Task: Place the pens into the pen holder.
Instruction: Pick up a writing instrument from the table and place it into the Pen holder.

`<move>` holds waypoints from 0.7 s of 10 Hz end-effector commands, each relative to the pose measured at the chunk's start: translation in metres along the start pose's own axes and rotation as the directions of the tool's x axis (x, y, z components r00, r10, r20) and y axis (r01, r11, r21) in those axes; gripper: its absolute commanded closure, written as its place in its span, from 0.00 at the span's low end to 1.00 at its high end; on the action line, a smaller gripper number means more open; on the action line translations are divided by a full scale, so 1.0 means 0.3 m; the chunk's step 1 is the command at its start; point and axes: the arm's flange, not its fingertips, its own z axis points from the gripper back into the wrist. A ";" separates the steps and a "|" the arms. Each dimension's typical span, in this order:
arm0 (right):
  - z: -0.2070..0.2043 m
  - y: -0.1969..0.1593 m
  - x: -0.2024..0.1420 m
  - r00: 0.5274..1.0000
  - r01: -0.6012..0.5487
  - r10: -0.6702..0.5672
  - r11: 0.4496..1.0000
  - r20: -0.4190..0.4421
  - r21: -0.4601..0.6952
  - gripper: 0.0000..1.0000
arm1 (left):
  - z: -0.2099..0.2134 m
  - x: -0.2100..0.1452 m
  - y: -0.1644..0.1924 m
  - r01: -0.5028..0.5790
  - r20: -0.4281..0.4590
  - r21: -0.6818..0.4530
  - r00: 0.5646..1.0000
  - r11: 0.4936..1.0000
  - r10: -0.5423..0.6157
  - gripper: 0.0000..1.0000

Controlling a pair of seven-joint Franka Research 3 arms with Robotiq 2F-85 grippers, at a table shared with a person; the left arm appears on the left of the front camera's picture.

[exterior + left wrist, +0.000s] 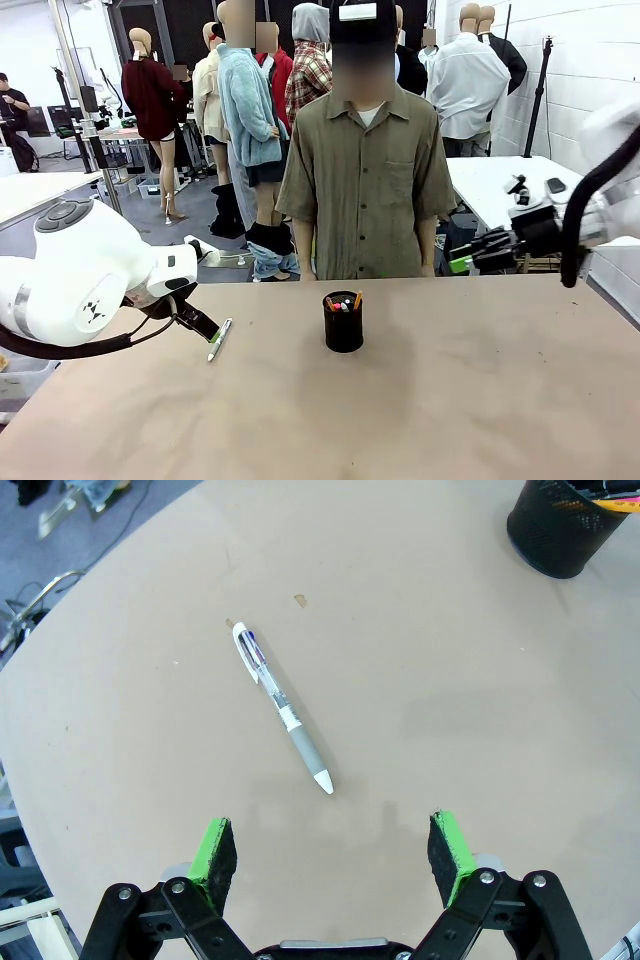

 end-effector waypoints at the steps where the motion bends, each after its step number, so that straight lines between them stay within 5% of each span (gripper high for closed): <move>1: 0.055 0.056 0.068 0.977 0.213 -0.212 0.968 0.026 -0.130 0.47 | 0.003 -0.003 0.005 -0.004 0.002 -0.001 1.000 1.000 0.004 0.00; 5: 0.131 0.039 0.204 0.801 0.542 -0.593 0.774 -0.077 -0.329 0.47 | 0.003 -0.003 0.005 -0.004 0.002 -0.001 1.000 1.000 0.004 0.00; 7: 0.121 0.034 0.243 0.657 0.640 -0.740 0.649 -0.144 -0.411 0.47 | 0.003 -0.003 0.005 -0.004 0.002 -0.001 1.000 1.000 0.004 0.00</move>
